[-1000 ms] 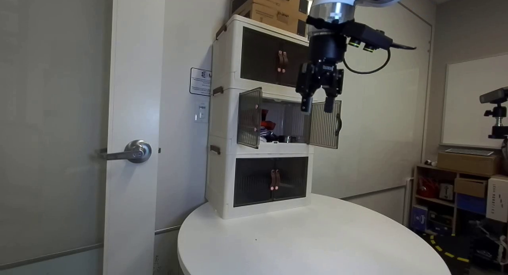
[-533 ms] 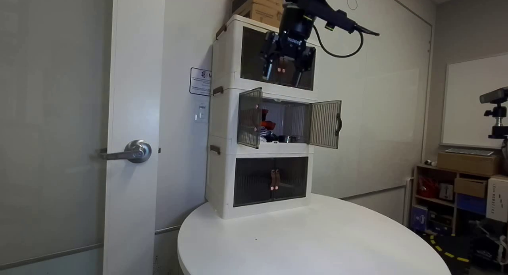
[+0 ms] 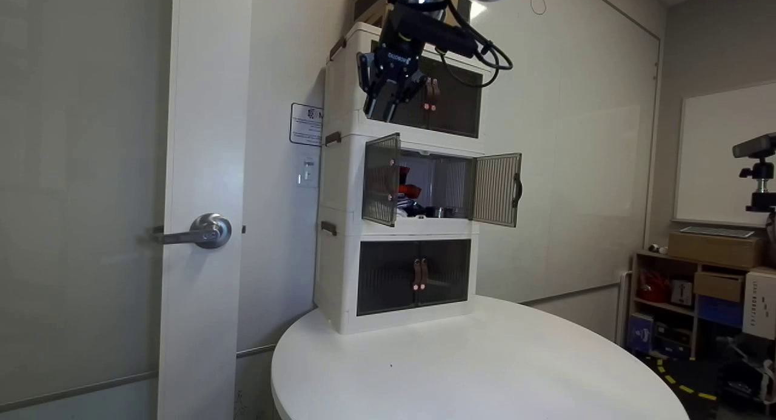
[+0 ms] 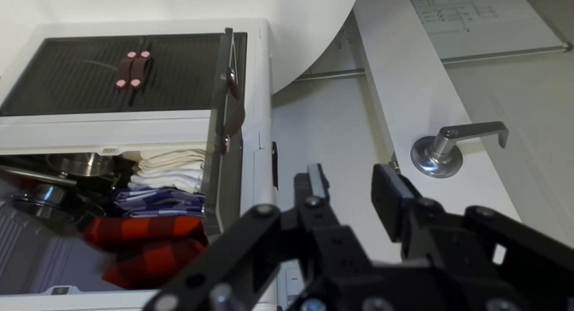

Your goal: Close the doors of the middle compartment of the cabinet.

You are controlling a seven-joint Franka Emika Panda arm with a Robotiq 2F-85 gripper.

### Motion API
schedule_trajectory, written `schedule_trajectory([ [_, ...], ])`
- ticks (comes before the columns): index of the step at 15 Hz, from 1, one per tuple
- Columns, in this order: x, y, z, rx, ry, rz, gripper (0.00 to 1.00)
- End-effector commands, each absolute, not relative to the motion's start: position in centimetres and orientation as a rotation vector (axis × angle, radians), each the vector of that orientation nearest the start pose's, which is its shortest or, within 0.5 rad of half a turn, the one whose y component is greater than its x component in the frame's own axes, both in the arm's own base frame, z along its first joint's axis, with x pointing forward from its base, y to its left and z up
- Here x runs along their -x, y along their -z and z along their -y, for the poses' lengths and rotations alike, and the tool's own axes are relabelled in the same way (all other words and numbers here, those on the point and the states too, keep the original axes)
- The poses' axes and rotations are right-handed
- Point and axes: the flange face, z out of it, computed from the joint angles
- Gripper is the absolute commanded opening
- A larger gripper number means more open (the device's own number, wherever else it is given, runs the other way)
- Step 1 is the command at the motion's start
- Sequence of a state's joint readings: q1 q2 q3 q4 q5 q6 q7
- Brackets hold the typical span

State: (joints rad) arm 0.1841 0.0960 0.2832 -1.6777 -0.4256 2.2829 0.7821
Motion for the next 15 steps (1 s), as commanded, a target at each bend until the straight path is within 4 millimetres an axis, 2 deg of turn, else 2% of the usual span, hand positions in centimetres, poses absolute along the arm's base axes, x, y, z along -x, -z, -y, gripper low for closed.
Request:
schedule_trajectory([
  [1,-60.0,-58.8,-28.6,2.959,1.116,-0.232,0.05],
  [2,-60.3,-58.4,-28.7,2.966,1.151,-0.244,0.00],
  [8,-61.8,-55.2,-28.3,3.055,1.545,-0.290,0.00],
  [11,-61.9,-52.8,-28.4,3.109,1.719,-0.281,0.00],
  [15,-62.2,-49.3,-28.9,3.242,1.689,-0.285,0.00],
])
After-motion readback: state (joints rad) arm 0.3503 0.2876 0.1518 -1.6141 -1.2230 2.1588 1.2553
